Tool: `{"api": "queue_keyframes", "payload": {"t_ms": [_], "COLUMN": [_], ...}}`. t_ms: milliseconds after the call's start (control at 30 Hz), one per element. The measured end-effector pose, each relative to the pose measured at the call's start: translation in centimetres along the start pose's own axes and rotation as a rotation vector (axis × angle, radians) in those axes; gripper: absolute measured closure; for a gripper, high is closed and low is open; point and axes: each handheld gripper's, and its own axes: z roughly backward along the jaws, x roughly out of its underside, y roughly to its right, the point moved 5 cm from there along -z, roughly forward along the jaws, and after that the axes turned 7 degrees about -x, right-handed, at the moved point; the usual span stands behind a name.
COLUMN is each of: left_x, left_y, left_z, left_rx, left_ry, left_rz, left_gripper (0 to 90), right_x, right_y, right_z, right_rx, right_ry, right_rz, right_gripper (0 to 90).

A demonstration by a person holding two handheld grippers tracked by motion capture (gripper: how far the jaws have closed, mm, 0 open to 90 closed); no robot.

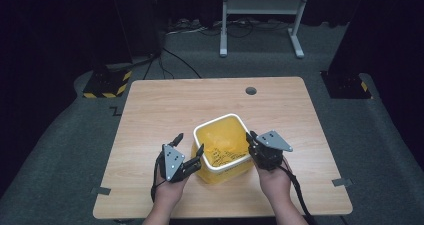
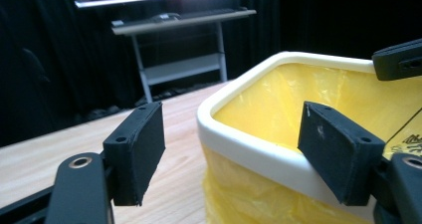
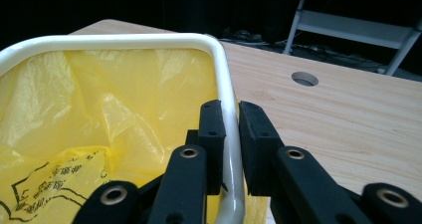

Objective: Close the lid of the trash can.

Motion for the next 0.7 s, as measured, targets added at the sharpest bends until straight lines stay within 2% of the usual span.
{"api": "queue_keyframes", "payload": {"t_ms": [33,100,167,200,300,367,400,500,567,600,633,700], "left_x": [0.0,0.2,1.1,1.9,4.5,5.2,5.4,5.8,5.7,5.7,5.7,5.6], "left_y": [-0.3,-1.6,-2.7,-2.7,-1.0,0.1,0.4,1.2,1.4,1.4,1.1,0.4], "left_z": [0.5,1.4,1.9,1.9,1.4,1.1,0.9,0.2,-0.3,-0.5,-0.9,-2.1], "left_rx": [-0.007,-0.032,-0.041,-0.027,0.057,0.082,0.086,0.107,0.096,0.095,0.09,0.085], "left_ry": [0.006,-0.007,-0.08,-0.137,-0.343,-0.394,-0.406,-0.42,-0.395,-0.393,-0.396,-0.405], "left_rz": [0.003,0.056,0.137,0.144,0.094,0.1,0.095,0.099,0.055,0.056,0.069,0.098], "left_gripper": [20.3,20.7,26.6,30.3,36.8,38.5,38.5,37.4,39.0,40.4,41.7,45.2], "right_x": [-0.1,-0.2,0.2,0.6,2.5,4.0,4.8,6.0,6.3,6.5,6.6,6.9], "right_y": [0.2,0.9,1.8,2.4,4.4,5.2,5.3,4.5,3.5,2.7,2.4,1.8], "right_z": [0.4,1.8,2.8,3.1,2.7,1.7,1.0,-0.1,-0.1,0.2,0.4,0.8], "right_rx": [0.004,0.011,0.047,0.058,0.077,0.065,0.047,0.016,-0.01,-0.006,0.011,-0.004], "right_ry": [0.02,0.085,0.113,0.115,0.057,0.013,-0.013,-0.055,-0.057,-0.055,-0.051,-0.044], "right_rz": [-0.003,-0.015,-0.007,-0.016,-0.056,-0.084,-0.088,-0.055,-0.032,-0.006,0.008,-0.005], "right_gripper": [67.9,64.9,62.6,62.3,59.9,58.1,56.8,54.4,55.0,60.6,61.1,60.5]}}
